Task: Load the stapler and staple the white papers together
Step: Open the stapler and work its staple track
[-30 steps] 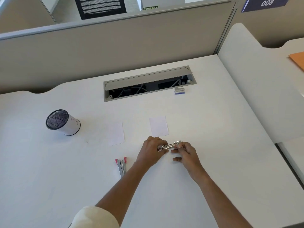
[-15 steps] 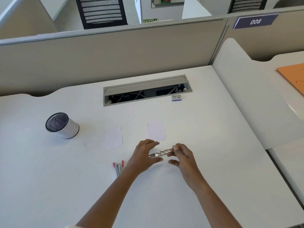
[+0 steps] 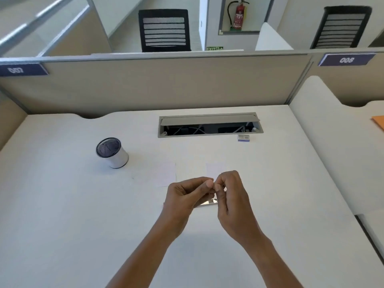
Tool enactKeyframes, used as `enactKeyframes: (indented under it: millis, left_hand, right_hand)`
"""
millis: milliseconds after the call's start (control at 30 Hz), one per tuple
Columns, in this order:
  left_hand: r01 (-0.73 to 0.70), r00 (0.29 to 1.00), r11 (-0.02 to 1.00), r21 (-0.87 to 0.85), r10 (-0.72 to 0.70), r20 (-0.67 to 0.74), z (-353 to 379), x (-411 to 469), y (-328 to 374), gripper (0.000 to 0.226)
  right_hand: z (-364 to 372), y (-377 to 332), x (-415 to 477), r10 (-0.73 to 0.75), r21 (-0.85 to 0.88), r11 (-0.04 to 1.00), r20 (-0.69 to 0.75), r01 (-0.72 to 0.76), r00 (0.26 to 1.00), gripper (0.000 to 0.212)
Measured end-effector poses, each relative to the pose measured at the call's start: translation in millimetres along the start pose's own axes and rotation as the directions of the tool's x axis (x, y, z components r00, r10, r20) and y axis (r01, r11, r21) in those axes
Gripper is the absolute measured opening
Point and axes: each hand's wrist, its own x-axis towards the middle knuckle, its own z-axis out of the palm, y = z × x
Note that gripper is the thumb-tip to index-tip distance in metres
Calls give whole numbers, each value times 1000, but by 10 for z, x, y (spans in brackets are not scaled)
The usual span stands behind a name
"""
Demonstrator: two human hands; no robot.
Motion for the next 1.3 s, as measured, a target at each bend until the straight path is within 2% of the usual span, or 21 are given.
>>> enactKeyframes:
  millis: [200,367,567,633,667,733,800,833,900,1000,1067,1133,1300]
  left_hand:
    - [-27,996,995,-96,18,-92,-257,-141,101,23]
    - [-29,986,982,-185,-3,-167,-500,-180,194,27]
    - [-93,971,967,-236,35,-237,-857,-118,314,28]
    - [-117,944,973,-199,46,-328,-995,-38,297,28]
    - [-123,914,984,-125,63,-401,-1085,28,256,29]
    - [-91,820,982,166,168,-548,-1323,210,67,29]
    - [-4,729,910,414,287,-622,-1590,382,-175,26]
    - [30,711,869,494,329,-621,-1711,459,-302,25]
    - [116,713,740,663,402,-574,-1939,599,-554,29]
    - [245,738,475,846,474,-480,-2185,762,-850,37]
    - [313,758,356,880,465,-458,-2312,838,-968,46]
    - [349,780,278,895,443,-442,-2338,865,-1038,55]
    - [363,805,235,902,407,-430,-2378,901,-1201,55]
  right_hand:
    - [162,-234,79,-88,-16,996,-8,88,996,8]
    - [322,-355,200,-161,3,987,19,161,987,17]
    - [645,-452,533,-223,44,974,37,221,974,14]
    - [790,-483,683,-209,76,976,32,206,977,12]
    - [867,-500,768,-196,90,977,34,192,980,12]
    - [1033,-533,950,-175,110,979,48,169,983,10]
    - [1218,-568,1142,-176,120,978,57,168,983,9]
    - [1318,-581,1239,-176,129,978,61,167,983,8]
    - [1546,-604,1437,-167,149,977,81,154,983,8]
    - [1928,-584,1714,-142,142,982,118,124,983,8]
    - [2214,-545,1877,-118,126,987,143,100,983,9]
    - [2416,-505,1982,-98,103,991,166,81,981,9]
    - [2922,-375,2153,-45,-27,998,292,55,955,11]
